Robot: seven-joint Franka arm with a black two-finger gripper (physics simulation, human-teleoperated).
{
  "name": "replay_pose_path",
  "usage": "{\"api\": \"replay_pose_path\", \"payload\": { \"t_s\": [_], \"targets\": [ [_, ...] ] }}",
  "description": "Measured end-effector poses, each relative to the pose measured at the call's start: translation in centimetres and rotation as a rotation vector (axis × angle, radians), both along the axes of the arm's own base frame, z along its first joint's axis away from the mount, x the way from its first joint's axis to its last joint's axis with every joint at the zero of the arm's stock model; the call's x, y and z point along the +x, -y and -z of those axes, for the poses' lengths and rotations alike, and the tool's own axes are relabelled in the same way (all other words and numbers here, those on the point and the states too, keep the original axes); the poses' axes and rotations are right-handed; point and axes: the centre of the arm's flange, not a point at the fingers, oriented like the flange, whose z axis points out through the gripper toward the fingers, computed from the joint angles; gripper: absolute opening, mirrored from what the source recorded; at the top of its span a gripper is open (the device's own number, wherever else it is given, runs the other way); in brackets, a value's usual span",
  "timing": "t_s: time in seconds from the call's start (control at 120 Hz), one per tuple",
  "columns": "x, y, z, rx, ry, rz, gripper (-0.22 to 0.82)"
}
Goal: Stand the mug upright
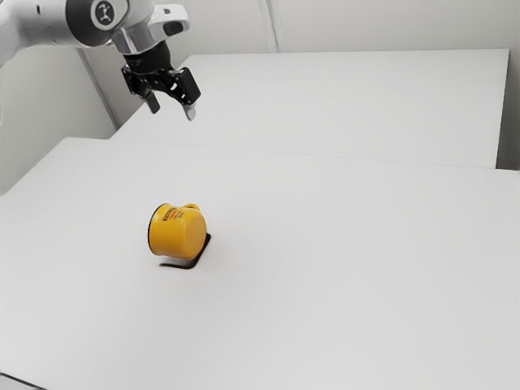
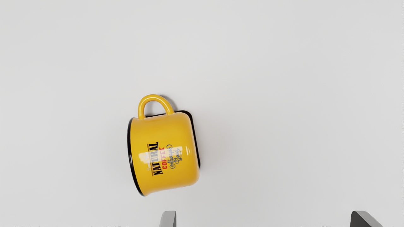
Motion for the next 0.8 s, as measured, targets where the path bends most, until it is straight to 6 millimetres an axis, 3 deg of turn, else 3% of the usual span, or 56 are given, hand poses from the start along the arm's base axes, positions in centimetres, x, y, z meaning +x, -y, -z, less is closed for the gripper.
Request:
{"api": "replay_pose_path", "payload": {
  "t_s": [0.325,0.433,0.533,0.633,0.8],
  "targets": [
    [-0.9,0.4,-0.3,-0.001,-0.013,0.004,0.60],
    [-1.5,0.4,0.7,-0.005,-0.035,0.005,0.60],
    [-2.1,-0.1,3.0,-0.037,-0.092,-0.009,0.60],
    [-2.2,-2.3,4.8,-0.072,-0.136,-0.054,0.60],
    [-1.6,-9.0,6.6,-0.144,-0.158,-0.164,0.60]
  ]
}}
